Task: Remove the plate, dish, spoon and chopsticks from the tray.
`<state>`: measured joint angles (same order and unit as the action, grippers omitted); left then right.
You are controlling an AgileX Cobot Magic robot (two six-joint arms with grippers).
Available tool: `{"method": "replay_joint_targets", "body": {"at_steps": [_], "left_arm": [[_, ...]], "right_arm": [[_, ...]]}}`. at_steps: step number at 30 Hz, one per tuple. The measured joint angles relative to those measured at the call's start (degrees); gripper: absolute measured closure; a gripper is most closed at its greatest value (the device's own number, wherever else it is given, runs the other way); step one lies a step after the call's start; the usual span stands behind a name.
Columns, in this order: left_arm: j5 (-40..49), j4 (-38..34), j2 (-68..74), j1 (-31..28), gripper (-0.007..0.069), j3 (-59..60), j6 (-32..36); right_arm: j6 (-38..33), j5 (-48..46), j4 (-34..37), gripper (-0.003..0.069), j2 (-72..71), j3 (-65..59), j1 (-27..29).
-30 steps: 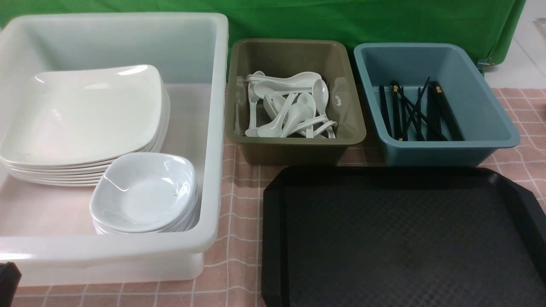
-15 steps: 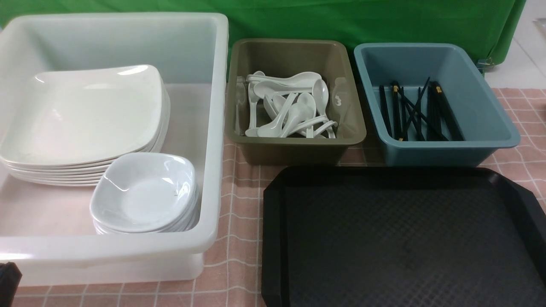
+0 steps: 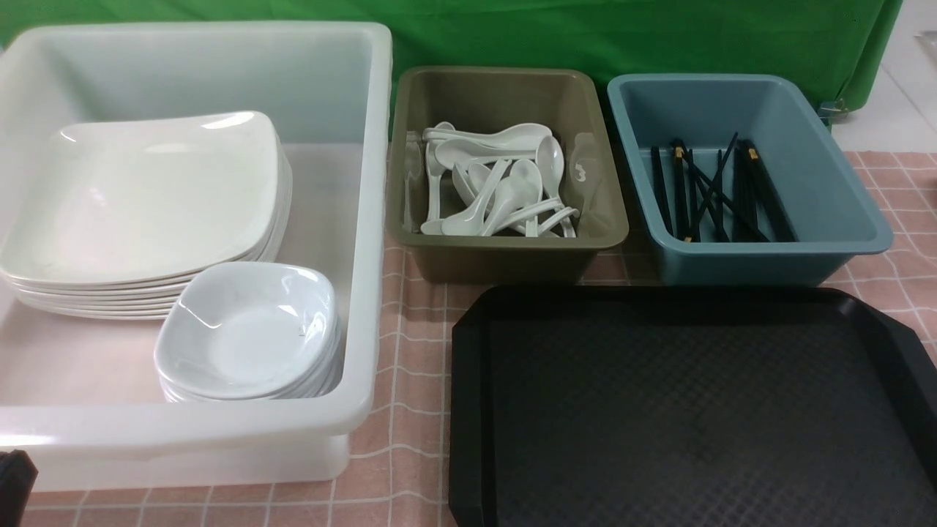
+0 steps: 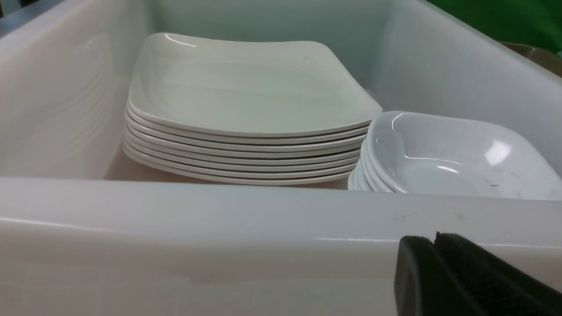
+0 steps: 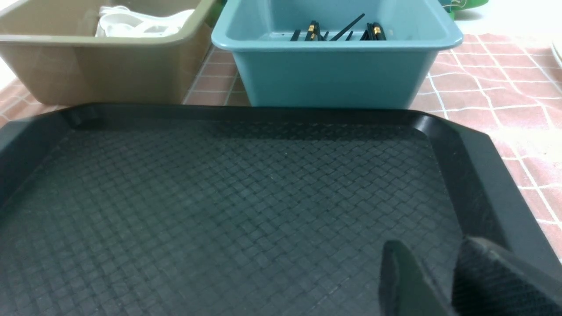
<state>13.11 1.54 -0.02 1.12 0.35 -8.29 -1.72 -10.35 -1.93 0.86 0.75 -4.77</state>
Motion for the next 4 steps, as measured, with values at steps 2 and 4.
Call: {"method": "replay_joint_targets", "body": {"at_steps": [2,4], "left_arm": [[0.0,0.0,0.0,0.0,0.0604,0.0,0.0],[0.0,0.0,0.0,0.0,0.0604,0.0,0.0]], "right_arm": [[0.0,0.0,0.0,0.0419,0.0,0.0,0.0],[0.0,0.0,0.0,0.0419,0.0,0.0,0.0]]}}
